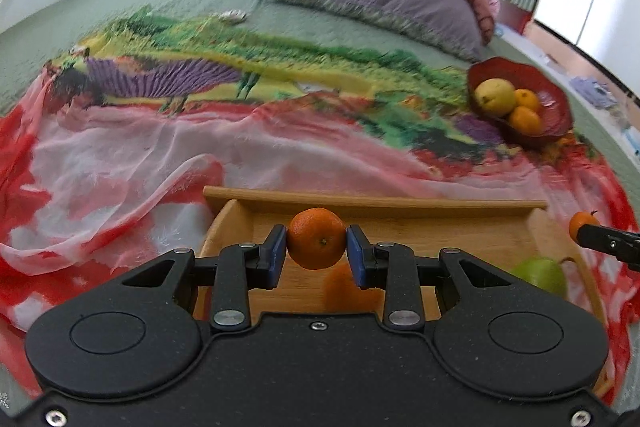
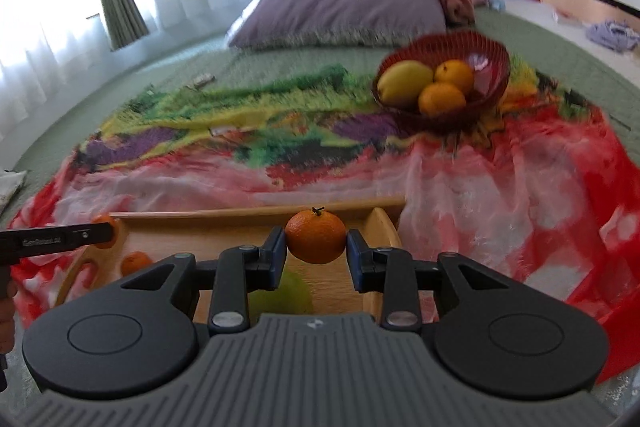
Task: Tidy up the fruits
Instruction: 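Carry the tangerine onto the tray and open the left tool while the right tool carries its tangerine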
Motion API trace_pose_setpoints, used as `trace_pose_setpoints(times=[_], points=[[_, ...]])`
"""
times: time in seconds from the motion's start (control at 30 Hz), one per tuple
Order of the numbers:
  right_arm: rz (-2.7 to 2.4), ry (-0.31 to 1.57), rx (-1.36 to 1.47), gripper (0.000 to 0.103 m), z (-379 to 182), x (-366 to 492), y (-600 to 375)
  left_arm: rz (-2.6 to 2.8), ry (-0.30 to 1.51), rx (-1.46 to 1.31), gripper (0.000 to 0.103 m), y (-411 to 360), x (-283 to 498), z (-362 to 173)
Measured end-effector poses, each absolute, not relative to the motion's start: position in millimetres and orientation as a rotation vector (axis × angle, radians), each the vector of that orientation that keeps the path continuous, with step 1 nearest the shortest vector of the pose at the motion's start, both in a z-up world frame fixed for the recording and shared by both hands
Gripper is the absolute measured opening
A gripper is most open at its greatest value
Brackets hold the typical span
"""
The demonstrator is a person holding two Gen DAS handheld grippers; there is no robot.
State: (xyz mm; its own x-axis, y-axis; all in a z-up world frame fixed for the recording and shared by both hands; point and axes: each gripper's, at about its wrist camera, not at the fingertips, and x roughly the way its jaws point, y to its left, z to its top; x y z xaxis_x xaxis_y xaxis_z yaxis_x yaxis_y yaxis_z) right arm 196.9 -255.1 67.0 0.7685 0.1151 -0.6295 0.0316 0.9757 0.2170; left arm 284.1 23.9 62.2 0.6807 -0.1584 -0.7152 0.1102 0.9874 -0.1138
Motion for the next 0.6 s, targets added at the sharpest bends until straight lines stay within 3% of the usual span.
trace_pose_setpoints(times=[0.6], points=[[-0.001,0.793,0.324,0.037,25.7,240.4,-257.5,-0.119,0.843,-0.040,0.031,22.9,307.4,34.9]])
